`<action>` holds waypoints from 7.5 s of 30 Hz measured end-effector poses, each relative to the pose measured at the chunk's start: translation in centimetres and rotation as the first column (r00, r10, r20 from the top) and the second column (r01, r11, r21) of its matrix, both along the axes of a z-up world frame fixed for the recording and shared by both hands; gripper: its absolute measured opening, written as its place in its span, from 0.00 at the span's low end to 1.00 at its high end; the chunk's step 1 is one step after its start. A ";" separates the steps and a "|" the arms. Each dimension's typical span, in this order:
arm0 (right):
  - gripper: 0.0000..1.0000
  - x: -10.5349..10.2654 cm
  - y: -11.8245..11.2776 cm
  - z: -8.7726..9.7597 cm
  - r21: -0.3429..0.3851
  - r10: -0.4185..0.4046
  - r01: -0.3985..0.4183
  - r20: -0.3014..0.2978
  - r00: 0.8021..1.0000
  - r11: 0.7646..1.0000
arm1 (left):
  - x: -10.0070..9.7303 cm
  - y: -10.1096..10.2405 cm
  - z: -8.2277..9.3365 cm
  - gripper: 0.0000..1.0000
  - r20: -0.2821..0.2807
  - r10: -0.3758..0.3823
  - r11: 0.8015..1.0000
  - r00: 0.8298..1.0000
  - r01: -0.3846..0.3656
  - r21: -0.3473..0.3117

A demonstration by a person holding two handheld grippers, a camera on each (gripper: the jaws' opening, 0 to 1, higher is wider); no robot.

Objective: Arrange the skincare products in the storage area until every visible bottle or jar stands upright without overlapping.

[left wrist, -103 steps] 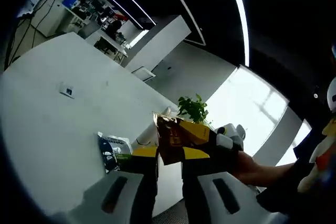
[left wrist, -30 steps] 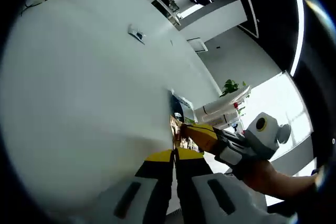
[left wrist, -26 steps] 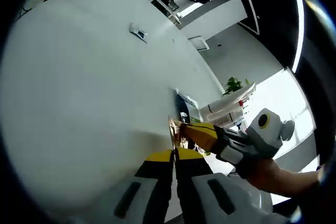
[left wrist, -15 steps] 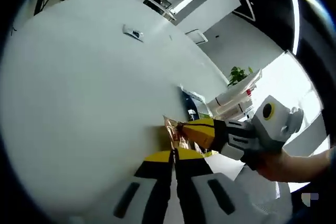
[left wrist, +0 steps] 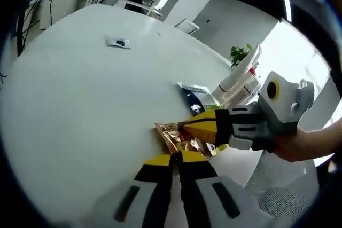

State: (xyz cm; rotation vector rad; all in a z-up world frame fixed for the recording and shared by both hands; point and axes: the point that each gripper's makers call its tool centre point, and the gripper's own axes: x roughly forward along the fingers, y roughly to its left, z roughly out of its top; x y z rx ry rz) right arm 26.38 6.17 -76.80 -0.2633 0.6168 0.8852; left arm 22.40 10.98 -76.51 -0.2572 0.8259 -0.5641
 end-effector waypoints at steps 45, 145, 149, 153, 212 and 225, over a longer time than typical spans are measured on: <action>0.22 0.6 -1.9 2.4 -0.092 0.061 -0.045 0.185 0.981 0.995 | 1.9 -2.6 0.3 0.23 0.212 -0.359 0.873 0.909 0.247 0.420; 1.00 -5.9 -25.2 10.3 0.194 -0.299 0.294 -0.003 0.954 0.936 | -3.6 -1.2 9.1 0.99 0.167 0.148 0.966 0.975 -0.179 0.185; 1.00 -5.8 -25.4 10.3 0.171 -0.284 0.276 0.021 0.959 0.946 | -3.0 -1.3 9.1 0.99 0.166 0.138 0.966 0.976 -0.169 0.195; 1.00 -5.7 -25.7 10.1 0.179 -0.308 0.302 0.008 0.951 0.936 | -2.4 -1.6 9.1 0.99 0.164 0.128 0.966 0.978 -0.160 0.201; 1.00 -5.6 -27.1 7.8 0.065 -0.374 0.378 -0.056 0.926 0.924 | 13.5 1.6 5.1 0.93 0.075 0.153 0.930 0.985 -0.169 0.328; 1.00 -5.7 -27.7 7.1 0.038 -0.394 0.398 -0.083 0.915 0.917 | 17.6 3.5 1.9 0.93 0.026 0.209 0.912 0.978 -0.204 0.355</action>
